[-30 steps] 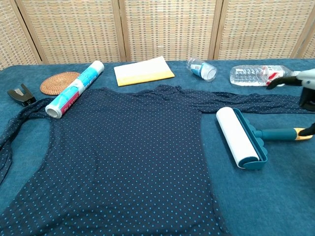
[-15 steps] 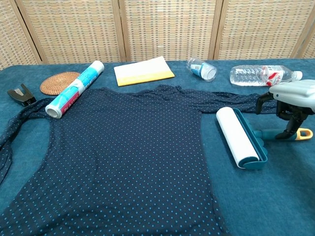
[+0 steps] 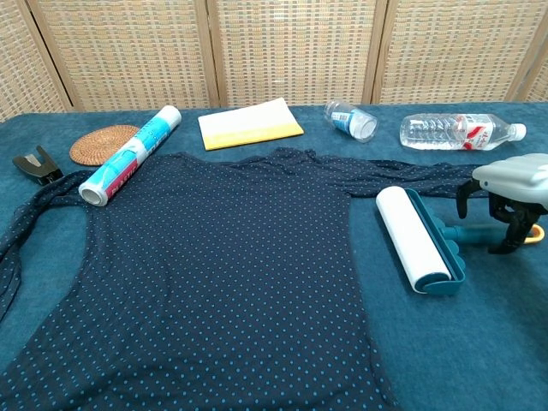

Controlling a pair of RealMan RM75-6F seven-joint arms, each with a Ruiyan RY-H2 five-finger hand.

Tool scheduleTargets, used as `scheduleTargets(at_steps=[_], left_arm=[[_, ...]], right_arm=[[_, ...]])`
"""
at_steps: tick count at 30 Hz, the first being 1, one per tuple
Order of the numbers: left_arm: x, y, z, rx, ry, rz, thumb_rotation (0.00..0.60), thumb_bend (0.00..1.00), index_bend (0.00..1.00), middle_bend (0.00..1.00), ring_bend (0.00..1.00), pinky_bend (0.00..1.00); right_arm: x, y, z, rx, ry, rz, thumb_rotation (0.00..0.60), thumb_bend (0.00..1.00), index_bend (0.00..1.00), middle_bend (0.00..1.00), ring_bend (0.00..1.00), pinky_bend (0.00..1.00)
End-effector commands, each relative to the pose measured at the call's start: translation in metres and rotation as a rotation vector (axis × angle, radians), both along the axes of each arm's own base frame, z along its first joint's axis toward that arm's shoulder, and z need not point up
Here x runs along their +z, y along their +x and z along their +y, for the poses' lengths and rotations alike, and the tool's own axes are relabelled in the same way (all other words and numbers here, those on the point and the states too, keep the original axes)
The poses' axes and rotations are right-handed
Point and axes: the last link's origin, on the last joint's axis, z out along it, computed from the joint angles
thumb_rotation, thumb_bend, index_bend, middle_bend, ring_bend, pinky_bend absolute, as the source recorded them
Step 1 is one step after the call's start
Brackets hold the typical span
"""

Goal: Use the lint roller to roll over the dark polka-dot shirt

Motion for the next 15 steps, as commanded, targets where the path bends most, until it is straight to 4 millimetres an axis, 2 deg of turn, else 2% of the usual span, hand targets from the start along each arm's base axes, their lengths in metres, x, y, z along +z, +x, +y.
scheduleTargets(at_steps=[1,6,11,15], left_arm=[[-0.0005,0.0001,0.0,0.0,-0.002,0.001,0.6,0.0,0.0,0.0,0.0,0.0],[-0.0006,0.0003,0.0001,0.0,-0.001,0.0,0.6,0.0,0.0,0.0,0.0,0.0],[-0.0004,-0.0002,0.0001,0.003,-0.001,-0.003,0.6,0.0,0.0,0.0,0.0,0.0],[-0.0009,-0.0003,0.0003,0.003,-0.004,-0.002,0.6,0.0,0.0,0.0,0.0,0.0]], right_arm=[[-0.0031,-0.0012,0.0001,0.007,0.0,0.005,0.6,0.37,0.41,1.0,1.0,1.0],[-0.0072,-0.0036,-0.0004,0.016,-0.002,0.013,0.6,0.43,0.44,1.0,1.0,1.0],[-0.0099,-0.0064,-0.001,0.02,-0.008,0.011,0.6,0.63,0.55,1.0,1.0,1.0],[-0.01,-0.0081,-0.0019,0.025,-0.016,0.016,0.6,0.73,0.61,1.0,1.0,1.0]])
